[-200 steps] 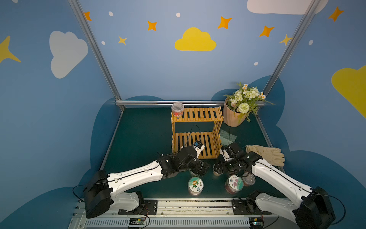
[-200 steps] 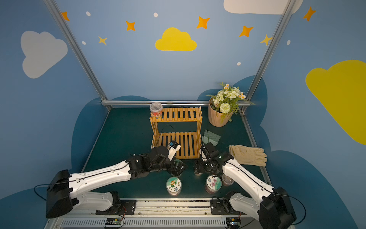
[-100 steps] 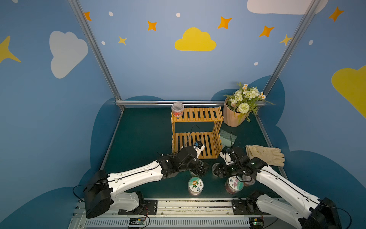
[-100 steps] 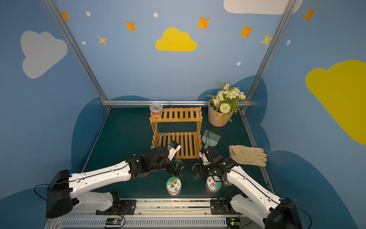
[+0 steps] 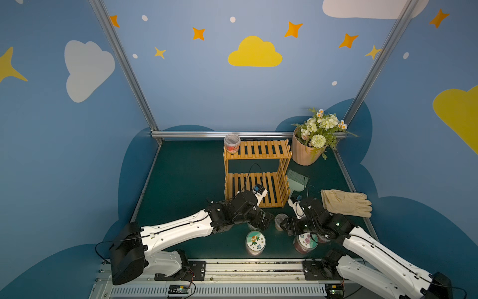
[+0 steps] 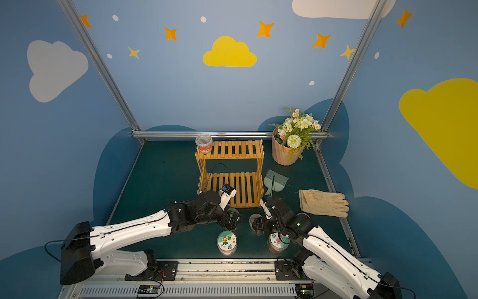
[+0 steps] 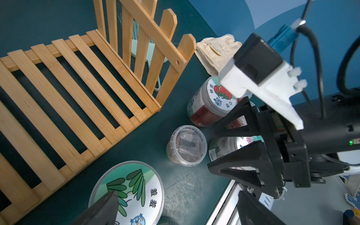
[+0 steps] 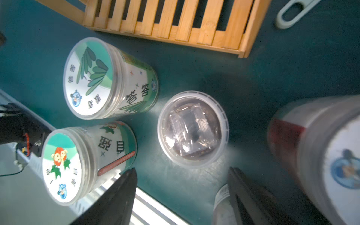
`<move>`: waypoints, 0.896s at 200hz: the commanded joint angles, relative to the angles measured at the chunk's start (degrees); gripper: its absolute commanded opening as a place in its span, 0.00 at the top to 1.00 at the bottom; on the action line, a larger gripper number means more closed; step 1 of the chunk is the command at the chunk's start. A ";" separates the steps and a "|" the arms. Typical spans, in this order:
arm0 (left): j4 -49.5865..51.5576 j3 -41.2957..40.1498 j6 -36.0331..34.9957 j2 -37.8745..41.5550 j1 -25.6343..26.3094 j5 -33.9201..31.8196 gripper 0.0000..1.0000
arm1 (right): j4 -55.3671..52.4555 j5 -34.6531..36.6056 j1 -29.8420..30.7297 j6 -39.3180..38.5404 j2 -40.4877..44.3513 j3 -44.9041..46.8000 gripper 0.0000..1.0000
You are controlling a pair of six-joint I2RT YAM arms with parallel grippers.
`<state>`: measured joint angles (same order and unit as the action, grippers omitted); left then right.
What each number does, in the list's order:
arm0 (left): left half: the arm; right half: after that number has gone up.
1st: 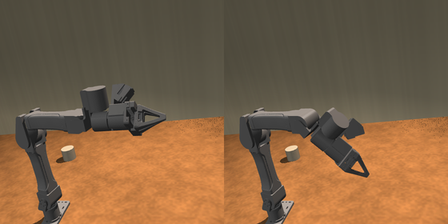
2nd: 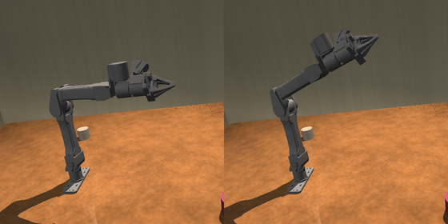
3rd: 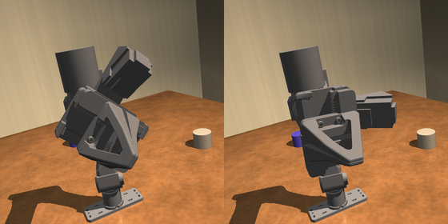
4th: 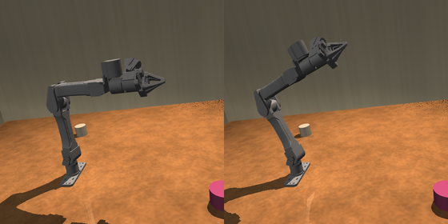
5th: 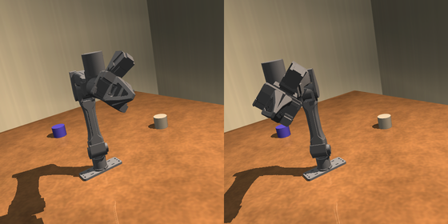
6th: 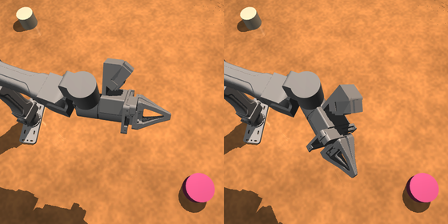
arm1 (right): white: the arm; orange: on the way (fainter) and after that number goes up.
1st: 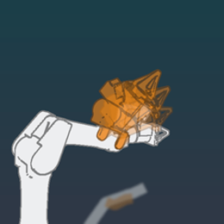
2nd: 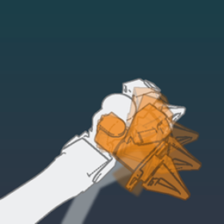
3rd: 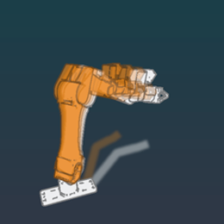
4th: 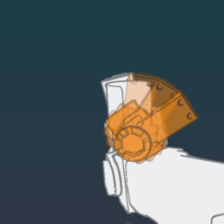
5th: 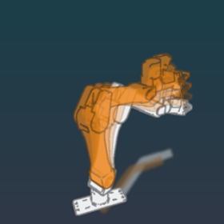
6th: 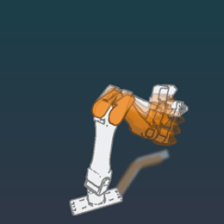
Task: Place the seed container on the shelf
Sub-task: Adjust the seed jar at the center of the board, then pick up the seed jar at the center of the board.
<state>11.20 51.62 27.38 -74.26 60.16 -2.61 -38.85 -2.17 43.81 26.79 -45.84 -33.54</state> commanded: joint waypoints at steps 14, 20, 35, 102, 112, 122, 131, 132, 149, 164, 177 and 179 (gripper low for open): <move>3.41 0.20 -0.04 1.92 0.13 -5.63 0.00 | -1.62 16.42 5.51 4.57 4.09 -0.73 0.21; 4.22 0.00 0.31 2.41 0.13 -7.09 0.00 | -1.46 17.75 6.28 5.34 4.80 -0.49 0.20; 5.14 -1.00 1.33 4.20 0.05 -10.12 0.00 | 1.29 18.09 7.50 5.71 6.74 1.16 0.21; 2.45 -5.03 2.86 8.35 -0.75 -11.11 0.00 | 7.17 13.71 8.43 5.37 2.13 3.38 0.10; 2.08 -5.07 2.86 8.10 -0.79 -10.97 0.00 | 8.09 14.07 8.81 4.88 1.47 3.69 0.10; 1.98 -4.90 2.81 7.91 -0.82 -10.63 0.00 | 9.11 14.23 9.20 4.27 0.92 3.96 0.08; 2.07 -4.64 2.70 7.56 -0.84 -10.33 0.00 | 9.61 14.91 9.63 4.15 0.53 4.09 0.06; 2.07 -4.62 2.69 7.51 -0.84 -10.32 0.00 | 9.73 15.00 9.67 4.11 0.47 4.10 0.06; 1.91 -4.59 2.68 7.23 -0.83 -10.00 0.00 | 10.72 15.68 10.32 3.43 -0.44 4.42 0.05; 1.97 -4.59 2.63 7.20 -0.84 -9.87 0.00 | 11.64 15.98 10.80 3.09 -1.37 4.56 0.05; 1.97 -4.59 2.51 7.20 -0.81 -9.78 0.00 | 12.19 16.23 11.12 3.05 -2.51 4.71 0.05; 1.94 -4.59 2.51 7.20 -0.83 -9.76 0.00 | 12.21 16.34 11.21 3.09 -2.72 4.67 0.05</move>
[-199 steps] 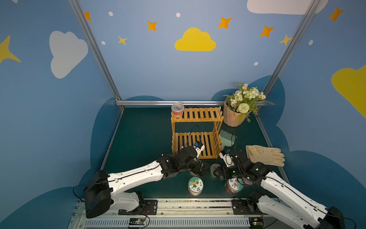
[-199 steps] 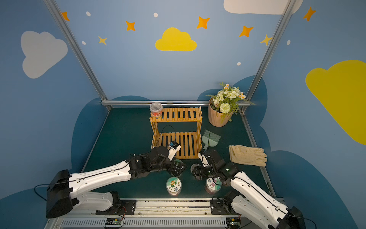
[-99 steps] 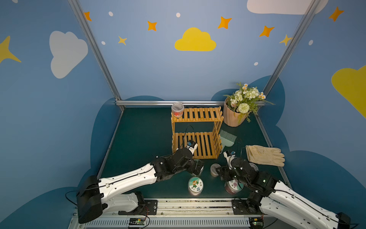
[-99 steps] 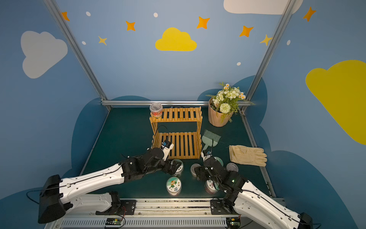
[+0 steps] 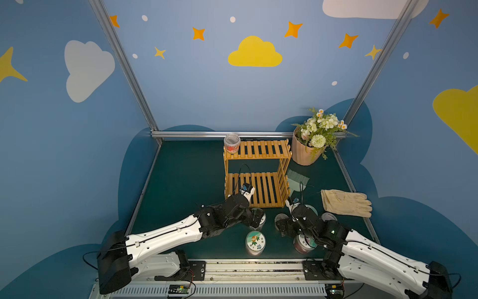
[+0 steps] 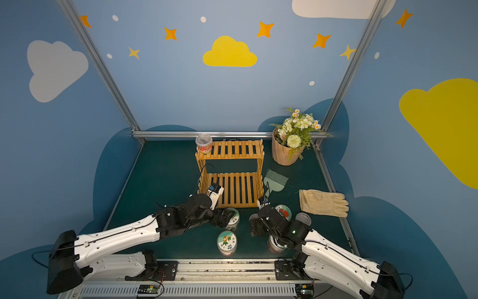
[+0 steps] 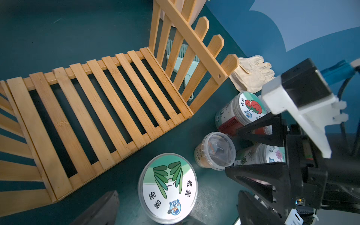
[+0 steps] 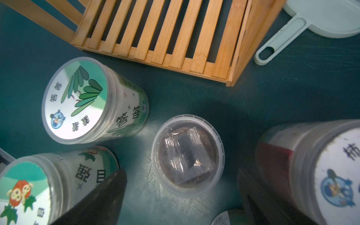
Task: Place the seed container on the shelf
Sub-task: Pick up the seed jar at the center of the board.
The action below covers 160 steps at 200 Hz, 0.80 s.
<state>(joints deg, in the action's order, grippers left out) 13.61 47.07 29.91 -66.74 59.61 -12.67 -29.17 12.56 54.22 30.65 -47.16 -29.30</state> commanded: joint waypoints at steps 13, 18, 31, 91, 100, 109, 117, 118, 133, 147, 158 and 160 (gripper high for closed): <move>-0.29 -0.05 -0.22 -0.21 -0.28 0.19 0.00 | 2.39 2.88 1.02 -0.22 -2.34 0.51 0.05; -0.25 -0.03 -0.20 -0.16 -0.29 0.19 0.00 | 2.44 3.28 1.07 -0.16 -2.64 0.63 0.05; -0.25 -0.09 -0.20 -0.08 -0.29 0.10 0.00 | 2.82 3.31 1.16 -0.20 -3.32 1.08 0.05; -0.36 0.20 -0.29 -0.62 -0.37 0.62 0.00 | 6.26 1.81 1.25 -0.67 -3.86 3.14 0.09; -0.33 0.24 -0.36 -0.67 -0.37 0.63 0.00 | 6.39 1.78 1.25 -0.60 -4.08 3.16 0.08; -0.42 0.26 -0.35 -0.67 -0.33 0.71 0.00 | 6.57 1.80 1.24 -0.59 -4.35 3.12 0.07; -0.42 0.22 -0.38 -0.84 -0.37 0.73 0.00 | 6.66 1.91 1.24 -0.54 -4.67 3.11 0.07; -0.42 0.22 -0.38 -0.84 -0.37 0.77 0.00 | 6.71 1.97 1.24 -0.57 -4.68 3.11 0.07; -0.33 0.31 -0.50 -0.95 -0.35 1.00 0.00 | 6.81 2.66 1.25 -0.30 -5.06 3.15 0.09; -0.47 0.30 -0.47 -1.09 -0.31 1.23 0.00 | 7.08 3.29 1.24 0.25 -5.23 3.21 0.11; -0.51 0.30 -0.47 -1.21 -0.38 1.54 0.00 | 7.35 3.49 1.25 0.28 -5.23 3.30 0.14; -0.55 0.30 -0.54 -1.27 -0.38 1.58 0.00 | 7.41 3.45 1.25 0.28 -5.27 3.40 0.14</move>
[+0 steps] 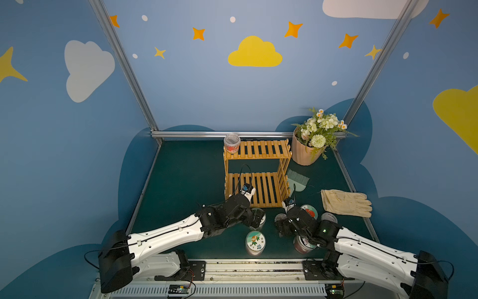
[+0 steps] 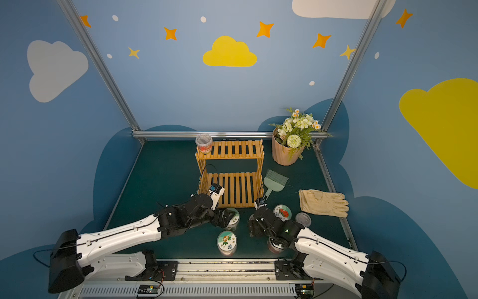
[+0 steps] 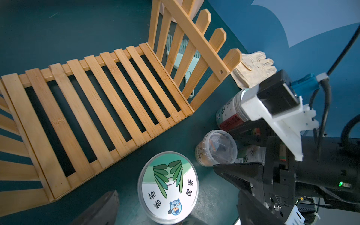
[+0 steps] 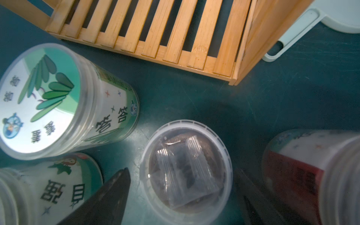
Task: Place the seed container on the shelf
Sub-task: Pick up the seed jar at the center of the board.
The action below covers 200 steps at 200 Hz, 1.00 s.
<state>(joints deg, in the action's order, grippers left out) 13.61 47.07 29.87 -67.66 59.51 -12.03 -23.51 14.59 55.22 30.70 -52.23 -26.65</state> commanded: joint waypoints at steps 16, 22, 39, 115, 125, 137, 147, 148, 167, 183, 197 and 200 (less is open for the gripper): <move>-0.69 0.41 -0.64 -0.70 -0.27 1.46 0.00 | 2.15 1.44 0.21 0.27 -0.24 1.02 0.15; -0.62 0.49 -0.74 -0.85 -0.27 1.61 0.00 | 2.40 1.56 0.18 0.24 -0.32 1.14 0.14; -0.51 0.84 -0.94 -1.34 -0.24 1.92 0.00 | 3.26 1.71 0.21 0.16 -0.54 1.81 0.13; -0.04 1.36 -1.30 -1.78 -0.27 2.36 0.00 | 2.63 2.20 0.15 1.65 -1.08 1.95 0.20; -0.16 1.36 -1.18 -1.84 -0.27 2.52 0.00 | 2.34 2.57 0.18 1.58 -0.65 1.78 0.22; -0.25 1.45 -1.29 -2.03 -0.27 2.63 0.00 | 2.25 2.74 0.15 1.14 0.04 1.78 0.24; -0.25 1.62 -1.38 -2.26 -0.22 2.71 0.00 | 2.24 2.87 0.15 0.54 0.61 1.83 0.24; -0.25 1.62 -1.39 -2.28 -0.25 2.71 0.00 | 2.24 2.88 0.15 0.48 0.71 1.80 0.24; -0.33 2.04 -1.52 -2.50 -0.25 3.02 0.00 | 1.36 2.48 0.15 -0.29 2.30 1.59 0.25; -0.17 2.39 -1.72 -2.81 -0.25 3.16 0.00 | -0.76 1.68 0.16 -0.37 4.22 0.77 0.25; -0.02 2.58 -1.84 -2.75 -0.27 3.07 0.00 | -3.16 0.69 0.13 -0.78 6.38 -0.36 0.25; 0.08 2.64 -1.89 -2.69 -0.25 2.99 0.00 | -3.75 0.38 0.20 -0.85 6.97 -0.63 0.25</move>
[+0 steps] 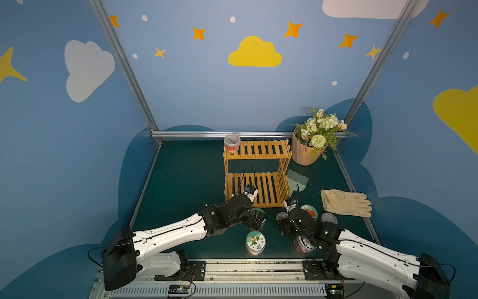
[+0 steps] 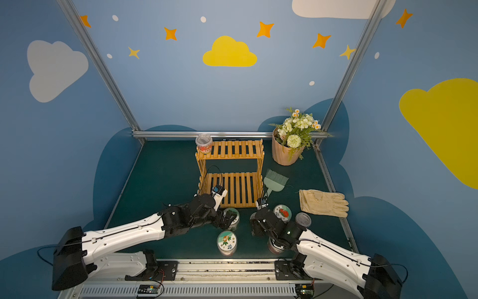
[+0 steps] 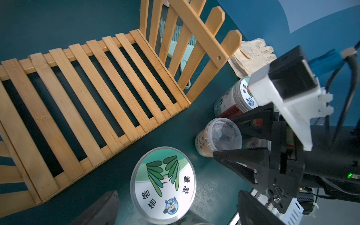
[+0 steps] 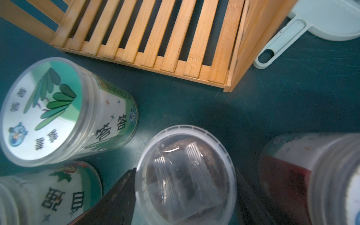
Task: Place the seed container on the shelf
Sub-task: Pick up the seed jar at the center of the board.
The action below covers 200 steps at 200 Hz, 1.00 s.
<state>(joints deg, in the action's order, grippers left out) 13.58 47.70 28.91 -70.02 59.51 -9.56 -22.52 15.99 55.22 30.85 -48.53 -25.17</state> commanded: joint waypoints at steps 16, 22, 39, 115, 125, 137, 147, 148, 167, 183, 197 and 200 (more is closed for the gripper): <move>0.48 2.22 -0.93 -0.11 -0.26 0.18 0.00 | -7.48 -1.92 0.14 -1.91 6.50 -3.69 0.25; 0.76 2.32 -0.89 0.12 -0.26 -0.04 0.00 | -8.37 -1.98 0.15 -2.34 7.73 -4.37 0.25; 1.18 2.18 -0.61 0.82 -0.27 -0.61 0.00 | -11.02 -1.99 0.06 -3.35 11.20 -7.12 0.26; -0.38 1.10 -0.43 6.09 -0.24 -6.68 0.00 | -18.52 -0.42 -0.79 -9.27 6.44 -29.07 0.27; -1.28 0.22 -0.34 7.45 -0.25 -7.96 0.00 | -18.48 -0.54 -1.37 -10.24 4.91 -32.00 0.27; -2.73 -0.94 -0.75 8.93 -0.30 -9.57 0.00 | -18.37 -1.52 -2.32 -11.55 2.93 -35.25 0.27; -3.29 -1.41 -1.24 9.87 -0.32 -10.73 0.00 | -18.12 -3.03 -3.62 -13.06 0.94 -37.74 0.26; -3.34 -1.44 -1.28 9.93 -0.34 -10.82 0.00 | -18.14 -3.27 -3.76 -13.17 0.79 -37.97 0.26; -3.37 -1.00 -2.74 10.88 -0.92 -12.13 0.00 | -18.08 -7.29 -6.51 -15.32 -3.40 -42.59 0.26; -3.48 -0.34 -3.82 11.32 -1.70 -12.32 0.00 | -17.42 -10.13 -8.49 -16.47 -6.42 -46.12 0.26; -4.09 -0.02 -4.62 11.73 -2.58 -12.51 0.00 | -16.27 -12.92 -10.23 -17.51 -8.79 -48.84 0.26; -4.24 0.02 -4.71 11.82 -2.82 -12.44 0.00 | -16.25 -13.34 -10.50 -17.64 -9.29 -49.52 0.26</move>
<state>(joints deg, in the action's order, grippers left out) 11.33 47.03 26.74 -59.18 58.04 -20.21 -40.10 8.38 46.89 16.51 -55.11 -69.91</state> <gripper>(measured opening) 0.999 0.740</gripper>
